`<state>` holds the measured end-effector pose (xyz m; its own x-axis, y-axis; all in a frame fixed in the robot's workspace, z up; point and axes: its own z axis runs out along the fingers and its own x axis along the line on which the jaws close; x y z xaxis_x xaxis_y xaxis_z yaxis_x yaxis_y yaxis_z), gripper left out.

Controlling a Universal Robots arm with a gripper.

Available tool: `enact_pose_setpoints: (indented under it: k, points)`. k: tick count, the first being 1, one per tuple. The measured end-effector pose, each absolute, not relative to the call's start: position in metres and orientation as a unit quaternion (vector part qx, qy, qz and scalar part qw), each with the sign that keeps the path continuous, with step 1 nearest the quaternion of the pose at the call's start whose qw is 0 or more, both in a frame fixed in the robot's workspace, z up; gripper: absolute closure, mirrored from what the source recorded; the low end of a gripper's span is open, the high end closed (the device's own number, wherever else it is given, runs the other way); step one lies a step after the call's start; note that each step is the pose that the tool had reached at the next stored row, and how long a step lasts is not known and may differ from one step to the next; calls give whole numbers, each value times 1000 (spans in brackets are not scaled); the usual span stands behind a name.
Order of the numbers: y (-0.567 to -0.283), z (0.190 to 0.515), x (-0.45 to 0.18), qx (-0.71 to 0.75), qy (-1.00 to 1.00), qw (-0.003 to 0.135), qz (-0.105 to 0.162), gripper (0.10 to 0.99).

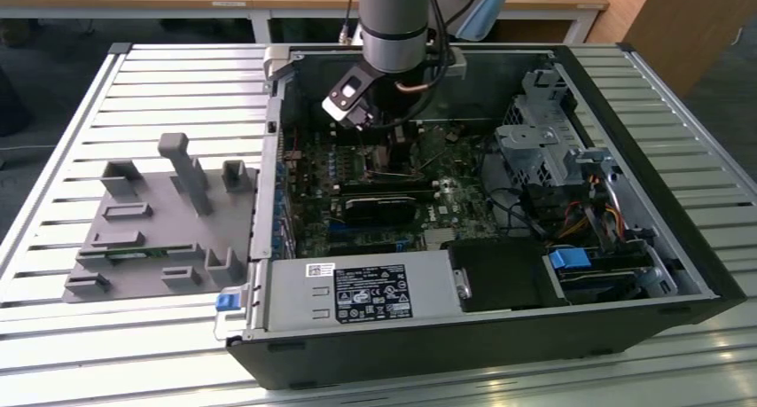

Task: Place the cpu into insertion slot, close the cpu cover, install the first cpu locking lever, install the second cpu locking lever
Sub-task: 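Place the cpu into insertion slot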

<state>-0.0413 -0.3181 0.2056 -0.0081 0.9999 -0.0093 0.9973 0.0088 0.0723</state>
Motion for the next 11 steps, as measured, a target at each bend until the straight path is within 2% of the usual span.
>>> enact_pose_setpoints:
  k: [11]
  points:
    - [-314, 196, -41, 704, 709, 29, 22, 545]
